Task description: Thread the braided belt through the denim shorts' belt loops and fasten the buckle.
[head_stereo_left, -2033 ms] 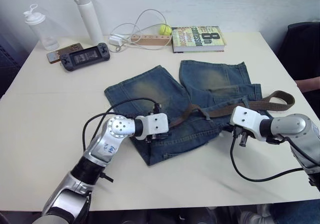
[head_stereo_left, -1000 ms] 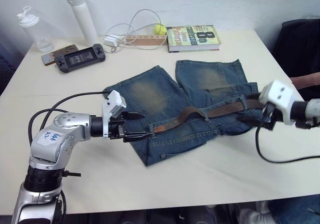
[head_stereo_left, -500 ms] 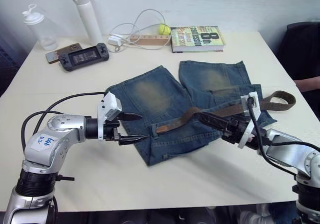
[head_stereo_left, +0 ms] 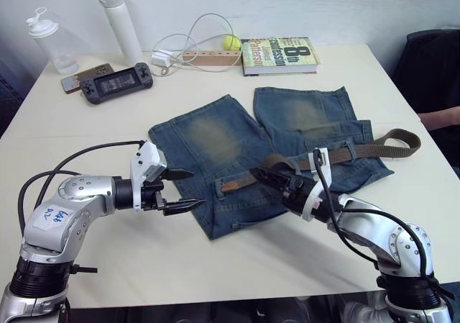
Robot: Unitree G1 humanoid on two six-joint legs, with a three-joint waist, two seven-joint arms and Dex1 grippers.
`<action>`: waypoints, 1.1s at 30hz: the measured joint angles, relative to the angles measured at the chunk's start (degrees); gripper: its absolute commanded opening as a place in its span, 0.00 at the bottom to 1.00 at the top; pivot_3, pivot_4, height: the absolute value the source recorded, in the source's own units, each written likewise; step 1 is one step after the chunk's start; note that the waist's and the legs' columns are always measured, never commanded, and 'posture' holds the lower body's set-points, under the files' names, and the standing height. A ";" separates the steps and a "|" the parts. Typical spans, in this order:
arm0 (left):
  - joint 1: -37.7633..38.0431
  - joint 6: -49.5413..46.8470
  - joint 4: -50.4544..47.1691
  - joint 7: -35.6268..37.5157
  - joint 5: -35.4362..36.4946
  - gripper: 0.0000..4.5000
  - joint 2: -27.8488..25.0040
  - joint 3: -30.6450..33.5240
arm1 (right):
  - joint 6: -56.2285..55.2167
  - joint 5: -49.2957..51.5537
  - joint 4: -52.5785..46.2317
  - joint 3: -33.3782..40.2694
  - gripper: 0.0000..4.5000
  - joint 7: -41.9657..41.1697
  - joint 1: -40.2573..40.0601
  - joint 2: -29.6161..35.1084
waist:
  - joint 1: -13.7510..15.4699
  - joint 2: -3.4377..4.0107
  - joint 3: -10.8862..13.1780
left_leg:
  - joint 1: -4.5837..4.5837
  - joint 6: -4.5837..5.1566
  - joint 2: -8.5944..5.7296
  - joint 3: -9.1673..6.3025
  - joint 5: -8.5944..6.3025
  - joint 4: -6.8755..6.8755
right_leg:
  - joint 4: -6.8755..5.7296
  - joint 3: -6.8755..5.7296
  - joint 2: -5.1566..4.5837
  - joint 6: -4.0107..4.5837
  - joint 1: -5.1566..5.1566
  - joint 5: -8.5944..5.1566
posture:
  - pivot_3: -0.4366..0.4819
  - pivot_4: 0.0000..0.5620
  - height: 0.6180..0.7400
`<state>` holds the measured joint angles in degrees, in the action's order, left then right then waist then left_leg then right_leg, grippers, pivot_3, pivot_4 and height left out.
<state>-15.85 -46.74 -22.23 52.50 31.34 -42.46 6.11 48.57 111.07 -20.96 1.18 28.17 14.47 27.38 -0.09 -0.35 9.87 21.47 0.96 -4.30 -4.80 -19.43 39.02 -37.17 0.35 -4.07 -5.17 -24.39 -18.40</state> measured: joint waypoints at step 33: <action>-1.05 4.67 2.80 -0.99 -0.73 1.00 -0.23 -5.24 | -72.66 -112.14 20.32 -19.53 0.01 -80.25 4.81 33.76 | 1.44 -0.02 -0.02 | -0.01 0.01 -0.01 0.15 -0.10 0.10 | 0.08 0.11 0.11 -0.02 -0.01 0.01 | 0.48 0.27 0.95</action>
<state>-16.90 -42.07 -19.42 51.50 30.61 -42.69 0.87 -24.09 -1.07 -0.64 -18.35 -52.09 19.29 61.14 1.35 -0.37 9.85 21.46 0.97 -4.31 -4.65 -19.54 39.12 -37.10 0.46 -3.95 -5.19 -24.40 -18.40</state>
